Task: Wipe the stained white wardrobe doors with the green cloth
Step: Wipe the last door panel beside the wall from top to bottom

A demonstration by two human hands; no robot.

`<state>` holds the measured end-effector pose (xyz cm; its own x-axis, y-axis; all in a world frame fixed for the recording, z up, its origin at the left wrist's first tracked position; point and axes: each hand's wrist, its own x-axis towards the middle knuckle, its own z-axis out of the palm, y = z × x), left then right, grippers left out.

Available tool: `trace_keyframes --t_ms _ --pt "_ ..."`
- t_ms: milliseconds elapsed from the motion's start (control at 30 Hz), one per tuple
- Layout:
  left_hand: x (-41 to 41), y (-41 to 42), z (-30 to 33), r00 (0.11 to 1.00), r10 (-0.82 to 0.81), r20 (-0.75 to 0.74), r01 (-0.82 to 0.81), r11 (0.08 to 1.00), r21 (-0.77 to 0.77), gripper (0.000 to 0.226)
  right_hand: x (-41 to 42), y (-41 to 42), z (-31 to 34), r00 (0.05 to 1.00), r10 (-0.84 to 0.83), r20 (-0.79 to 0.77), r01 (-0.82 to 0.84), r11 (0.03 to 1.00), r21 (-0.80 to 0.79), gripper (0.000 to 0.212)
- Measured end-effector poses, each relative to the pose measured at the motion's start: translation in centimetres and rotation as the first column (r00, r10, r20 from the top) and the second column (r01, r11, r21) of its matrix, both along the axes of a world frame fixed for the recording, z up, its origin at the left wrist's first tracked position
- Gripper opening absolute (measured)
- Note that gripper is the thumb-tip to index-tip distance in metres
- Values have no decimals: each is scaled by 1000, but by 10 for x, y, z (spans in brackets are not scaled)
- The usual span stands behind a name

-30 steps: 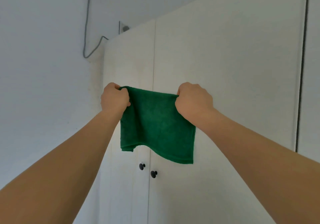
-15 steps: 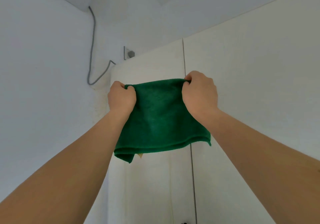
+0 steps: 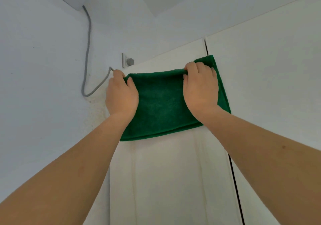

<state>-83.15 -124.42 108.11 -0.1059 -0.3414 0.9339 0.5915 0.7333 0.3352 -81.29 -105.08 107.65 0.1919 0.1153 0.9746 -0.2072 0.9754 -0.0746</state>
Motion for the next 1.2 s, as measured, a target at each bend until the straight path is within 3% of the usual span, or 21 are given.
trace_keyframes --t_ms 67,100,233,400,533,700,767,833,900,967,1000,1033,1100,1167,1200 --pt "-8 -3 4 992 115 -42 -117 992 -49 20 -9 6 6 998 -55 0 55 998 37 18" --pt "-10 -4 7 995 78 -57 -81 995 -54 20 -12 12 7 997 -82 13 80 994 76 24" --pt "-11 -4 16 935 -354 -26 355 934 30 19 -20 19 4 987 -159 14 154 971 184 30" --pt "-5 -8 21 893 -450 -36 451 891 59 23 -23 15 6 963 -261 70 244 951 192 34" --pt "4 -13 24 995 -94 22 96 984 -151 14 -25 15 9 944 -310 116 282 937 206 49" --pt "9 -17 43 971 5 240 41 982 -187 12 -26 18 9 916 -373 146 340 917 210 60" --pt "11 -20 46 937 155 313 -94 975 -203 15 -28 17 9 912 -384 147 352 914 204 62" --pt "12 -20 42 887 402 225 -321 890 -323 16 -29 15 9 907 -395 147 364 910 198 63" --pt "8 -14 38 767 642 -7 -564 668 -485 6 -31 14 10 899 -411 151 383 905 188 64" --pt "3 -4 40 636 764 -109 -663 468 -585 19 -31 14 10 894 -421 154 391 900 195 64" --pt "5 1 41 604 794 -62 -646 443 -621 25 -32 13 10 893 -423 151 391 898 202 63" --pt "10 6 44 588 809 25 -612 464 -640 28 -32 14 9 894 -423 150 389 897 209 63" --pt "17 11 51 604 743 289 -478 628 -614 26 -32 13 9 890 -429 158 391 893 223 64" --pt "25 11 61 637 514 574 -274 848 -455 25 -31 15 10 882 -438 172 393 887 244 65" --pt "28 8 66 635 337 695 -167 938 -303 24 -31 15 11 876 -447 180 396 881 260 66"
